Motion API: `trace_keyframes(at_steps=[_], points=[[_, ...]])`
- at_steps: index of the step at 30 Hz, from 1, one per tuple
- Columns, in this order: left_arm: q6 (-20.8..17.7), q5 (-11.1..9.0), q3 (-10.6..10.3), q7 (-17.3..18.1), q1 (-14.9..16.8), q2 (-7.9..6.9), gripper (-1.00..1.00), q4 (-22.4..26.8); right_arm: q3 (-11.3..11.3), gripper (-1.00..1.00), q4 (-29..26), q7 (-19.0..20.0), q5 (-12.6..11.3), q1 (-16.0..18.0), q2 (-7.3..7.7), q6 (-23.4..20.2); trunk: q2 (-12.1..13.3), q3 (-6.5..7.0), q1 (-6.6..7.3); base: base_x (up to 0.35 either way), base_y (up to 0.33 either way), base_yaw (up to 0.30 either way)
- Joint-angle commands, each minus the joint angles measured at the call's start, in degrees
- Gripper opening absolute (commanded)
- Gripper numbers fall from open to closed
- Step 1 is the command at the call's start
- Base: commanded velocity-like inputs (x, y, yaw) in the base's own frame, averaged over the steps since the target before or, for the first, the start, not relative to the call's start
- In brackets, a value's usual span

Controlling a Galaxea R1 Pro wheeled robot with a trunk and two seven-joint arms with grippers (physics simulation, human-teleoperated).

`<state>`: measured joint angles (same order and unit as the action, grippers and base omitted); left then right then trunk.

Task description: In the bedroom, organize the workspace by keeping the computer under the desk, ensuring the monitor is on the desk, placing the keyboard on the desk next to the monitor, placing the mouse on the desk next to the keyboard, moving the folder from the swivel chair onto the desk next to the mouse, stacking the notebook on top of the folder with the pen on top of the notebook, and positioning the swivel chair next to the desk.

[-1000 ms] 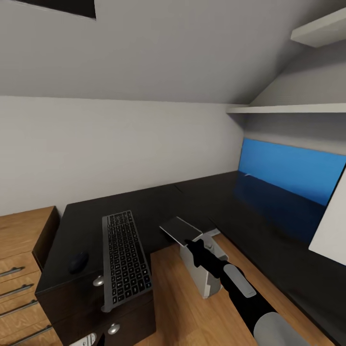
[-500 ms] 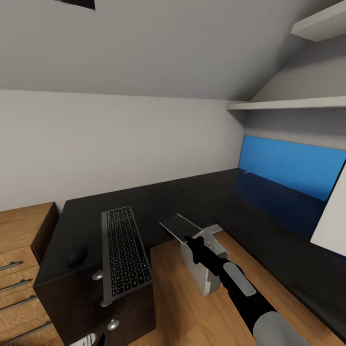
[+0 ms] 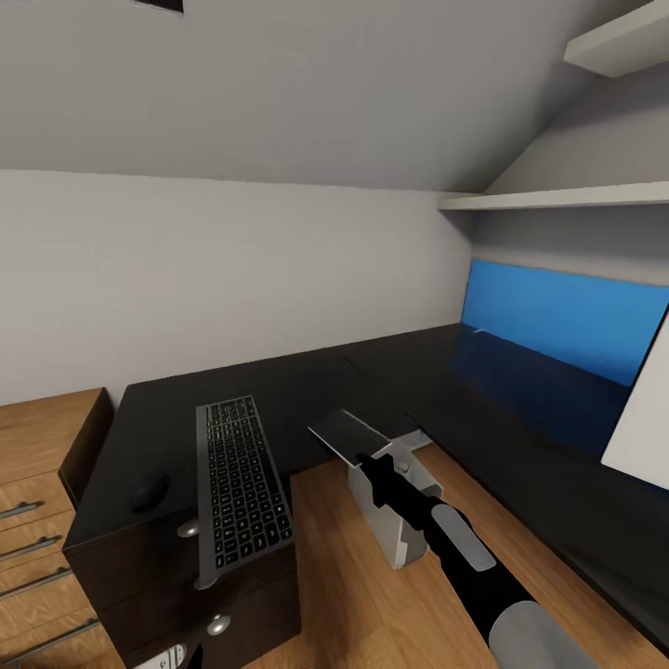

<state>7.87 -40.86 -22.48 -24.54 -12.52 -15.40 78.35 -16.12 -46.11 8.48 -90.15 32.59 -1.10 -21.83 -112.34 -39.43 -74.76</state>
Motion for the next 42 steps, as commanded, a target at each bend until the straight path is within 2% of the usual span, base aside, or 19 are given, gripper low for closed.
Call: trace_keyframes(at_steps=[1,6,24,42], points=[[0.43,-0.61,-0.20,-0.24,0.04,-0.07,1.00,0.05,-0.23,-1.00,2.96,-0.04,0.86,0.02,0.02,-0.06,-0.02,-0.05,0.00,0.000,0.000,0.000],[0.41,-0.61,-0.23,-0.24,0.04,-0.07,1.00,0.05,-0.23,-1.00,2.96,-0.04,0.86,0.02,-0.01,-0.07,-0.02,-0.05,0.00,0.000,0.000,0.000],[0.40,-0.54,-0.28,-0.24,0.04,-0.07,1.00,0.05,-0.23,-1.00,2.93,-0.04,0.86,0.02,0.04,-0.14,7.20,3.18,3.95,0.000,0.000,0.000],[0.40,-0.76,-0.20,-0.05,0.04,-0.07,1.00,-0.03,-0.23,-1.00,2.87,-0.04,0.86,0.02,0.04,-0.14,7.20,3.18,3.95,0.051,0.000,0.000]])
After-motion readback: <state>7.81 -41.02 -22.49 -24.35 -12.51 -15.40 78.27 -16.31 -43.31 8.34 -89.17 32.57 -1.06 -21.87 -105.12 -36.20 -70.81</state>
